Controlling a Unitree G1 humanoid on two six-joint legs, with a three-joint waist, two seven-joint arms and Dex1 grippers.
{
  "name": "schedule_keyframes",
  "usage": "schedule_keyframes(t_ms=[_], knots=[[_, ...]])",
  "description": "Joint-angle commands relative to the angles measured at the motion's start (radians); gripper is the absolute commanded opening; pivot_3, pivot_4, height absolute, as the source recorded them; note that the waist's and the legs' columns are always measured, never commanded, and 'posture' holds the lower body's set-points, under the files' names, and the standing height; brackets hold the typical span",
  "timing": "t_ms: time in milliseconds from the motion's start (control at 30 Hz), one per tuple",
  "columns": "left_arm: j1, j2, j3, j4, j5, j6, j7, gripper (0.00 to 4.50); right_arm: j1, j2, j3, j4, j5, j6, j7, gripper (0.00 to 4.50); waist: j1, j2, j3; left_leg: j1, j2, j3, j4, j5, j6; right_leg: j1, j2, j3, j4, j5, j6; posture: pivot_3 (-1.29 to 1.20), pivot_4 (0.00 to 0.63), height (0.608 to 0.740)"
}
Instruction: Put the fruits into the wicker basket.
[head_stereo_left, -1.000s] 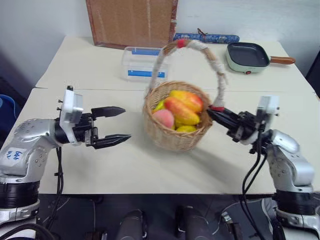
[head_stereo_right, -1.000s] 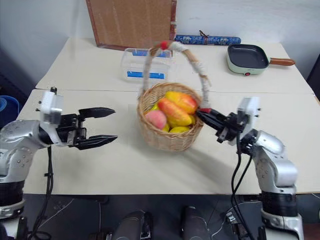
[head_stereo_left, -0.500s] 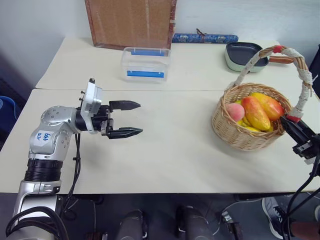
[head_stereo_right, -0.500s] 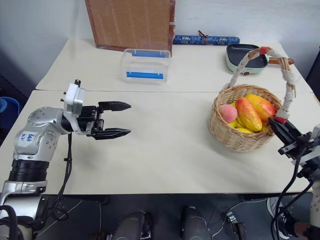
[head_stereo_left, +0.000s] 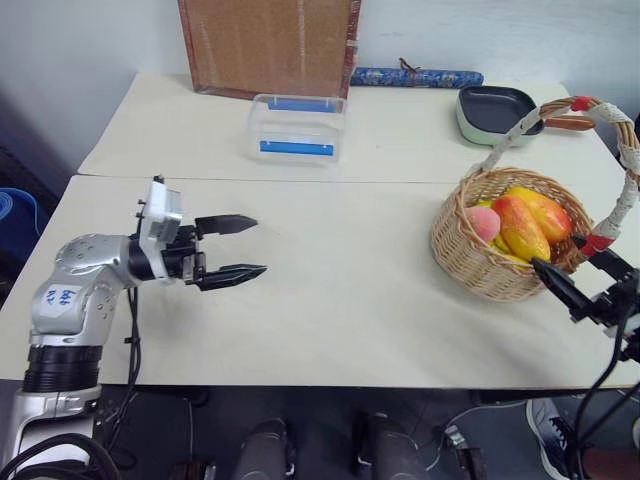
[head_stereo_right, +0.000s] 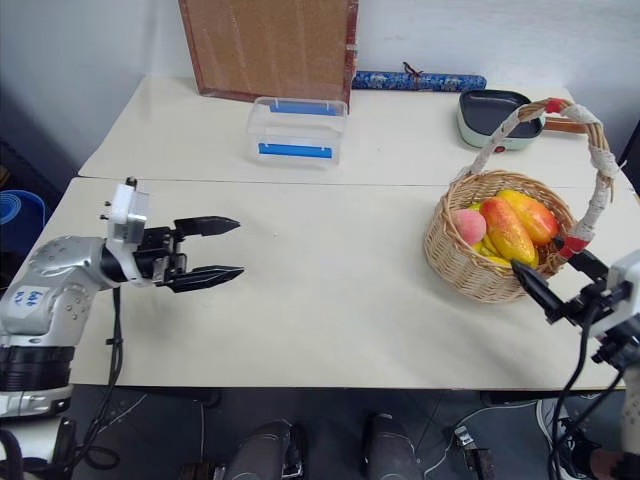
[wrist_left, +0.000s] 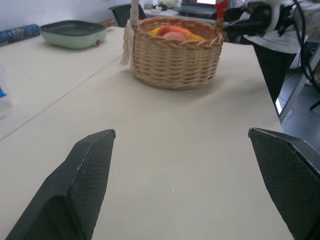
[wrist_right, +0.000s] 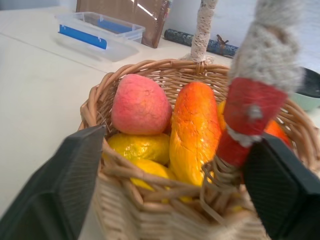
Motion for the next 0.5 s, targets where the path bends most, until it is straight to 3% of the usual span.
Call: schedule_keyframes(t_ms=[33, 133, 267, 500], knots=[[0.104, 0.048, 0.056, -0.001, 0.081, -0.107, 0.007, 4.5, 0.136, -0.064, -0.113, -0.057, 0.019, -0.022, 0.136, 4.47, 0.0, 0.0, 0.0, 0.0, 0.0, 0.0, -0.001, 0.0, 0.0, 0.0, 0.0, 0.0, 0.0, 0.0, 0.0, 0.0, 0.15, 0.74], [0.196, 0.057, 0.079, 0.027, 0.134, -0.175, 0.04, 4.5, 0.194, -0.091, -0.097, -0.033, -0.011, -0.084, 0.232, 4.47, -0.005, 0.0, 0.0, 0.001, 0.0, 0.0, -0.001, -0.001, 0.0, 0.001, 0.0, 0.0, -0.005, 0.0, 0.0, 0.0, 0.15, 0.74], [0.342, 0.056, 0.104, 0.046, 0.223, -0.33, 0.064, 4.5, 0.23, -0.099, 0.058, -0.071, -0.043, -0.161, 0.409, 4.47, -0.012, 0.001, -0.001, 0.003, 0.001, 0.003, -0.001, -0.001, 0.0, 0.001, -0.002, 0.003, -0.005, 0.0, -0.001, 0.0, 0.15, 0.74], [0.449, 0.013, 0.129, -0.063, 0.222, -0.369, 0.154, 4.5, 0.002, -0.008, 0.358, -0.026, -0.133, -0.247, 0.4, 4.47, -0.008, 0.0, -0.001, 0.006, 0.004, 0.002, -0.001, -0.005, -0.003, 0.001, -0.007, 0.008, -0.004, 0.001, -0.003, 0.0, 0.15, 0.74]])
